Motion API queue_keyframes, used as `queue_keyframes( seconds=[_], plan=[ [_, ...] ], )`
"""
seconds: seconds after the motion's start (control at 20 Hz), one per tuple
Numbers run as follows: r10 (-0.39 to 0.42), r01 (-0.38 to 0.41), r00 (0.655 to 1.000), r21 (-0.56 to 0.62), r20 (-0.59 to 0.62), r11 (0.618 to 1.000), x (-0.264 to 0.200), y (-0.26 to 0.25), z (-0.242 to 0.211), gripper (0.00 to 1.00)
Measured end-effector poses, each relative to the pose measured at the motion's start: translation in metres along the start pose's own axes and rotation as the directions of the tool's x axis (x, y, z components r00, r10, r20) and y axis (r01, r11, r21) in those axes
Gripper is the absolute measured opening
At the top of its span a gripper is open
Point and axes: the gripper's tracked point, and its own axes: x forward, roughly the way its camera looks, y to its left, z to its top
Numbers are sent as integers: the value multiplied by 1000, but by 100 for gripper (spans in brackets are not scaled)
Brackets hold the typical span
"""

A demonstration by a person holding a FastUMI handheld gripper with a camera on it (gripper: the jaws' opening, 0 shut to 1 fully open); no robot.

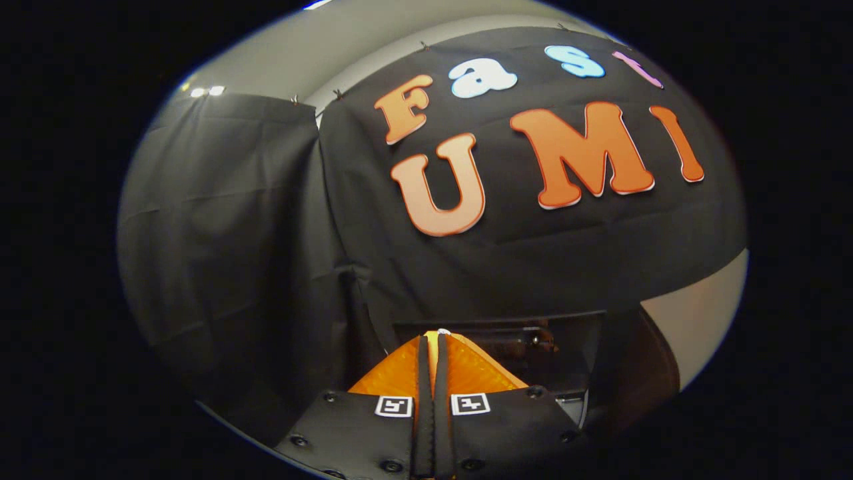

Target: Put the clothes into the washing machine and then close the washing machine lid.

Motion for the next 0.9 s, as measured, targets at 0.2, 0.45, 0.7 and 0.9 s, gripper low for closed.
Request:
queue_keyframes(
  seconds=[0.2,0.45,0.7,0.9],
  plan=[
    [-100,101,985,1,-143,995,23,-14,-72,8],
    [-201,243,912,76,-358,967,39,-43,-172,8],
    [-261,328,854,76,-450,942,19,-47,-211,8],
    [-269,348,825,71,-497,935,20,-47,-223,8]
  ],
)
